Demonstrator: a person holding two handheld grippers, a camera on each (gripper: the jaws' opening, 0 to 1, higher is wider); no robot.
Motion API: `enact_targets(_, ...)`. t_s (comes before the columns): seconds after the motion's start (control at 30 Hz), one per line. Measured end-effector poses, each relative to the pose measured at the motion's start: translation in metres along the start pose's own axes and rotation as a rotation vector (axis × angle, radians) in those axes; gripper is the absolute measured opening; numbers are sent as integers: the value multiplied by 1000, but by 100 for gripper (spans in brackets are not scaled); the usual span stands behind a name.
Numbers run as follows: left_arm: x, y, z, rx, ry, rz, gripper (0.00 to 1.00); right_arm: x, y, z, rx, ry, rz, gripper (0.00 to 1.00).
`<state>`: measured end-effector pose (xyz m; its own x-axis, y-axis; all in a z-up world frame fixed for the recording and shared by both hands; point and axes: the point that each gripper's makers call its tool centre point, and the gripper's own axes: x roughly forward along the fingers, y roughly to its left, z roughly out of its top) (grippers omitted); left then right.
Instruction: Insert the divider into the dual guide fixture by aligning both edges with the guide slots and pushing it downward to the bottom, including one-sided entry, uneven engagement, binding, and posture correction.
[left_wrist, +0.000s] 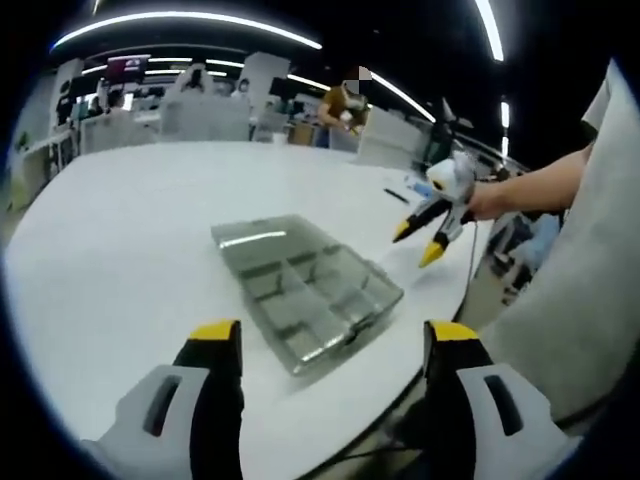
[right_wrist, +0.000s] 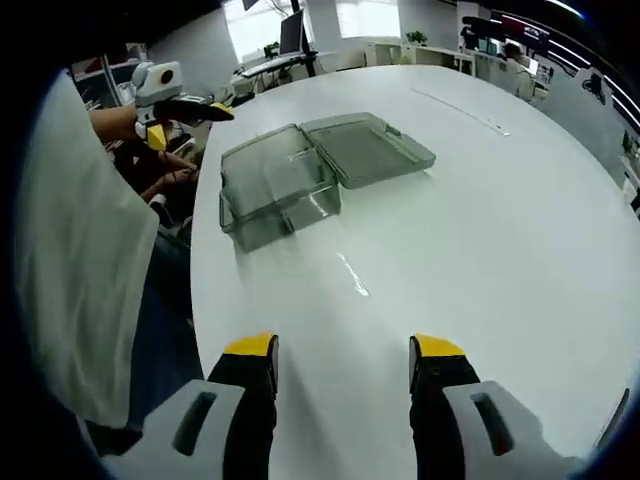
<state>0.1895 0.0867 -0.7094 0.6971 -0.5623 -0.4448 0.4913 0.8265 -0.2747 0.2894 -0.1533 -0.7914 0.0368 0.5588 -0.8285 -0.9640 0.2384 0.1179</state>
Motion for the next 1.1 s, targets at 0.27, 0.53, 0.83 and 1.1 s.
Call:
enact_targets(0.27, -2, 9, -3, -13, 0, 11, 72, 16, 3, 17, -39, 2, 27, 48)
enact_targets(0.53, -3, 14, -4, -27, -2, 18, 72, 31, 10, 29, -89, 17, 66, 46)
enact_targets(0.83, -3, 20, -5, -33, -4, 23, 71, 43, 16, 30, -156, 65, 83, 42)
enact_targets(1.1, -1, 20, -4, -40, -5, 23, 71, 48, 16, 28, -211, 105, 82, 40)
